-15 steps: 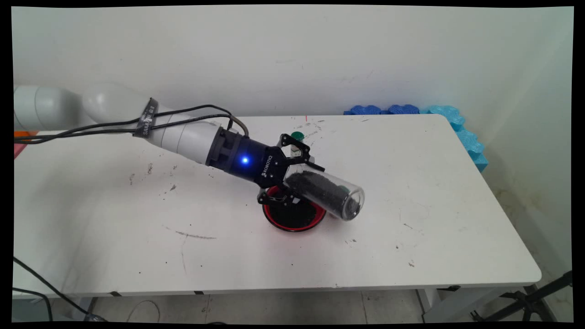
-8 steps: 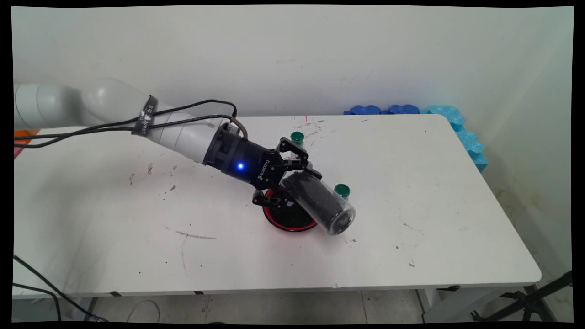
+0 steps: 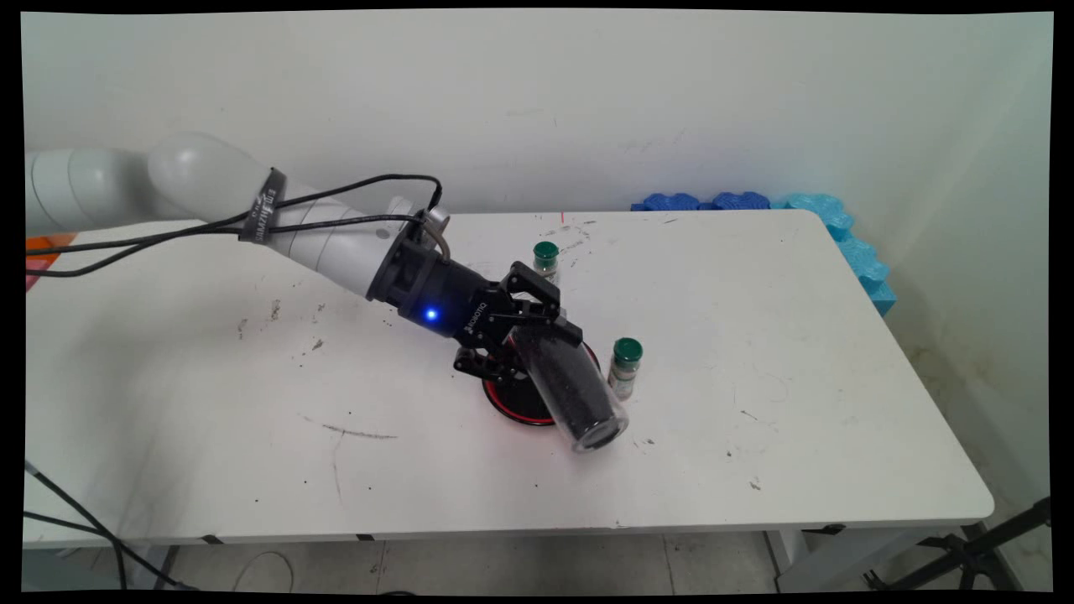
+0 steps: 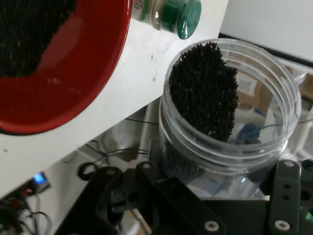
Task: Pour the black seasoning powder in the red bowl
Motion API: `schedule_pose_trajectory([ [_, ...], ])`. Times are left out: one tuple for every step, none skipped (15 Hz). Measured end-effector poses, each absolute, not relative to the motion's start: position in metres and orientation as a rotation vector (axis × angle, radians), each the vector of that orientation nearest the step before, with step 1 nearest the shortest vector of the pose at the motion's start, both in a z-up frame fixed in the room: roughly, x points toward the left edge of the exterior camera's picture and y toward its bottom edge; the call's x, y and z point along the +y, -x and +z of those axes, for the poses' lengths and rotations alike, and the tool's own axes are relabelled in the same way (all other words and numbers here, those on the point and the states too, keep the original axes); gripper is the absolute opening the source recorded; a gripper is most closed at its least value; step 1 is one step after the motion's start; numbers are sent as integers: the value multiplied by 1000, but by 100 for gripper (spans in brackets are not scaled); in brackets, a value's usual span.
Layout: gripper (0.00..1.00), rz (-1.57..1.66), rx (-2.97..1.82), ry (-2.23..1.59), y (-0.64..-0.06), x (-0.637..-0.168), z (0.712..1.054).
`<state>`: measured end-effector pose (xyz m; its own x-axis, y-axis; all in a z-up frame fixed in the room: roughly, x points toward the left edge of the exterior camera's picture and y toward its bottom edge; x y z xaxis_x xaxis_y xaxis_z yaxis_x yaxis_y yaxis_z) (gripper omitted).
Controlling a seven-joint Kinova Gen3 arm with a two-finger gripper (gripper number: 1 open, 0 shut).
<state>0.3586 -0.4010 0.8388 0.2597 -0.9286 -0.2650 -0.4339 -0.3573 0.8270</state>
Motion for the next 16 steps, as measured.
schedule_pose_trajectory([
  [0, -994, -1276, -1884, -359, -402, 840],
  [0, -973, -1311, -1860, -359, -402, 842],
  [0, -958, -1333, -1844, -359, -403, 843],
  [0, -940, -1358, -1824, -359, -404, 845],
  [0, -925, -1375, -1809, -359, -404, 846],
  [0, -900, -1406, -1781, -359, -405, 849],
  [0, -875, -1435, -1754, -359, -407, 851],
  [0, -845, -1470, -1716, -359, -408, 854],
  [0, -823, -1496, -1687, -359, -409, 856],
  [0, -801, -1521, -1657, -359, -410, 859],
  [0, -778, -1547, -1628, -359, -411, 862],
  [0, -754, -1574, -1597, -359, -411, 864],
  [0, -729, -1600, -1568, -360, -412, 867],
  [0, -704, -1626, -1539, -360, -414, 870],
  [0, -676, -1654, -1506, -361, -415, 873],
  [0, -658, -1669, -1487, -362, -415, 875],
])
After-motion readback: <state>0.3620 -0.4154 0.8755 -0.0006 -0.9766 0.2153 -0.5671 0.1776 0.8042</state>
